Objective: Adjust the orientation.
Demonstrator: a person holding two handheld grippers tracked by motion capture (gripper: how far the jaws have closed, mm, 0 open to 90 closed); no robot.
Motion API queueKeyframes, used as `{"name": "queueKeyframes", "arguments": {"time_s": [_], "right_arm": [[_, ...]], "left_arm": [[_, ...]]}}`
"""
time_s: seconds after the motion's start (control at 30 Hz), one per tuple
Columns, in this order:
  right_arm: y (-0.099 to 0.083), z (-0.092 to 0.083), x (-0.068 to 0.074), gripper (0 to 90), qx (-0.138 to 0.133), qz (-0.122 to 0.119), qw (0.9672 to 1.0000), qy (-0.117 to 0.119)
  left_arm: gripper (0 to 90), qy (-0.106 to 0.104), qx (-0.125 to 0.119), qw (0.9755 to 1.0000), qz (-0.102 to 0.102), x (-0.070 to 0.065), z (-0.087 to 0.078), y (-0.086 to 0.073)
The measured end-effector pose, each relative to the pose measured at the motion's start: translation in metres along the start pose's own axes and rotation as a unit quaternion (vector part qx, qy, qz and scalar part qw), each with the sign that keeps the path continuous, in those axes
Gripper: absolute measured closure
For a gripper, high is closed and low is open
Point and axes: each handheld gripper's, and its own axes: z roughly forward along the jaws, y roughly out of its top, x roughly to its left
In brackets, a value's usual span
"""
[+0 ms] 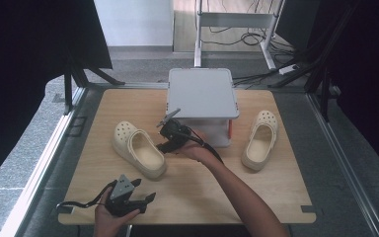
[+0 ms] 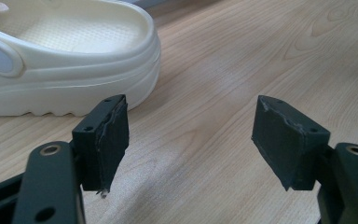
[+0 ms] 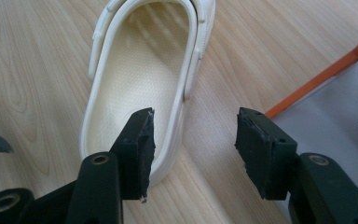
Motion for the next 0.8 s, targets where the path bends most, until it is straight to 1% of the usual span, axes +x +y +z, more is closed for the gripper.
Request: {"name": "queueKeyframes", "arguments": {"time_s": [0.33, 0.43, 0.47, 0.5, 0.6, 0.63, 0.73, 0.8], "right_arm": [[0.011, 0.014, 0.001, 48.4, 0.015, 0.002, 0.9999, 0.002], [0.014, 0.016, 0.001, 48.8, 0.015, 0.004, 0.9999, 0.002], [0.015, 0.018, 0.001, 48.9, 0.017, 0.001, 0.9998, 0.005], [0.017, 0.022, 0.001, 49.5, 0.019, 0.005, 0.9998, 0.005], [0.019, 0.026, 0.001, 49.7, 0.023, 0.006, 0.9997, 0.006], [0.02, 0.031, 0.0, 49.9, 0.026, 0.009, 0.9996, 0.007], [0.022, 0.036, 0.0, 50.1, 0.029, 0.011, 0.9995, 0.008], [0.025, 0.042, 0.0, 50.3, 0.035, 0.012, 0.9993, 0.007]], "left_arm": [[27.7, 0.001, 0.0, 1.0, 0.001, 0.0, -0.001, 0.0], [27.7, 0.0, -0.001, 1.0, 0.0, 0.0, -0.001, 0.0], [27.7, 0.0, -0.001, 1.0, 0.0, 0.0, -0.001, 0.0], [27.7, 0.001, -0.001, 1.0, 0.001, 0.0, -0.001, 0.0], [27.7, 0.002, -0.002, 1.0, 0.001, 0.001, -0.002, 0.0], [27.7, 0.001, -0.002, 1.0, 0.0, 0.001, -0.002, 0.0], [27.7, 0.001, -0.002, 1.0, 0.0, 0.001, -0.002, 0.0], [27.7, 0.001, -0.002, 1.0, 0.0, 0.001, -0.002, 0.0]]}}
